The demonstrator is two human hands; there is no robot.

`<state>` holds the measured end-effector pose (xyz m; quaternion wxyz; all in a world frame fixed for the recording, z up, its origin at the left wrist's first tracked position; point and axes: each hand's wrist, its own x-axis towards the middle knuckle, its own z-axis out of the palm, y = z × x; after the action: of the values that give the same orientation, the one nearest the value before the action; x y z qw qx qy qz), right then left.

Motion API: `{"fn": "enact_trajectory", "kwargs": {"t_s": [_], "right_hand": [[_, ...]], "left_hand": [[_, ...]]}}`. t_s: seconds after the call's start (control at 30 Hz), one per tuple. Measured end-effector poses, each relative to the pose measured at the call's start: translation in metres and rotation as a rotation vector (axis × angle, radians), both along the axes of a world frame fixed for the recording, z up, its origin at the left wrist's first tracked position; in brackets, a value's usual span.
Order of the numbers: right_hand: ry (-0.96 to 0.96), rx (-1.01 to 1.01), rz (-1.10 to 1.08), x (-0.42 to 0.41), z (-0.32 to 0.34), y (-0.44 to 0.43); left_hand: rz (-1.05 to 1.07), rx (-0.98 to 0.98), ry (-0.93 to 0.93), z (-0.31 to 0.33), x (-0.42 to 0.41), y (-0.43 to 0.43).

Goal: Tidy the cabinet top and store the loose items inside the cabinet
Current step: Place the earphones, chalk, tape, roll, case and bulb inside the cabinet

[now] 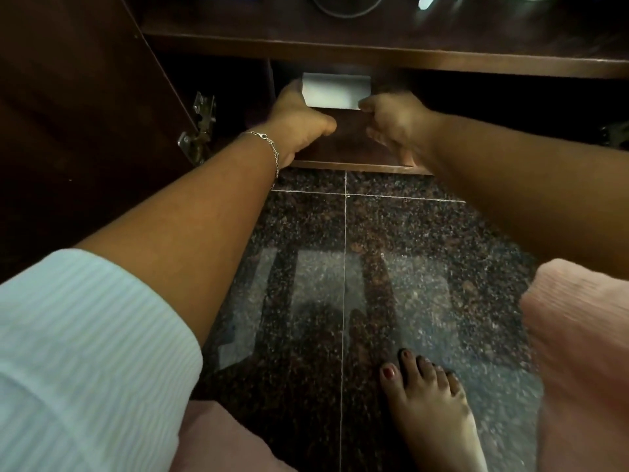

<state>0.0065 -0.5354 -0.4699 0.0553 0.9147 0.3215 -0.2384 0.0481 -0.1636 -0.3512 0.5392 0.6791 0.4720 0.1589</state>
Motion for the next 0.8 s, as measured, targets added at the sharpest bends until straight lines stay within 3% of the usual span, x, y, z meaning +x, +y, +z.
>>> {"fn": "enact_trajectory", "kwargs": {"t_s": [0.03, 0.1, 0.33, 0.67, 0.73, 0.8], "right_hand": [[0.191, -0.089, -0.073, 0.005, 0.001, 0.001], [0.267, -0.169, -0.167, 0.003, 0.001, 0.002], [0.017, -0.018, -0.001, 0.000, -0.022, -0.008], [0.104, -0.050, 0.006, -0.002, -0.024, -0.011], [0.006, -0.019, 0.029, -0.002, -0.024, -0.010], [0.080, -0.078, 0.017, -0.004, -0.010, -0.011]], "left_hand": [[0.000, -0.004, -0.001, 0.000, 0.001, 0.001], [-0.010, 0.005, 0.026, 0.000, 0.003, 0.002], [-0.022, 0.031, 0.068, -0.004, 0.008, 0.002], [-0.007, 0.002, 0.051, -0.006, -0.001, 0.001], [-0.005, -0.004, 0.027, -0.004, -0.004, -0.003], [-0.006, -0.001, 0.020, -0.002, -0.007, -0.005]]}}
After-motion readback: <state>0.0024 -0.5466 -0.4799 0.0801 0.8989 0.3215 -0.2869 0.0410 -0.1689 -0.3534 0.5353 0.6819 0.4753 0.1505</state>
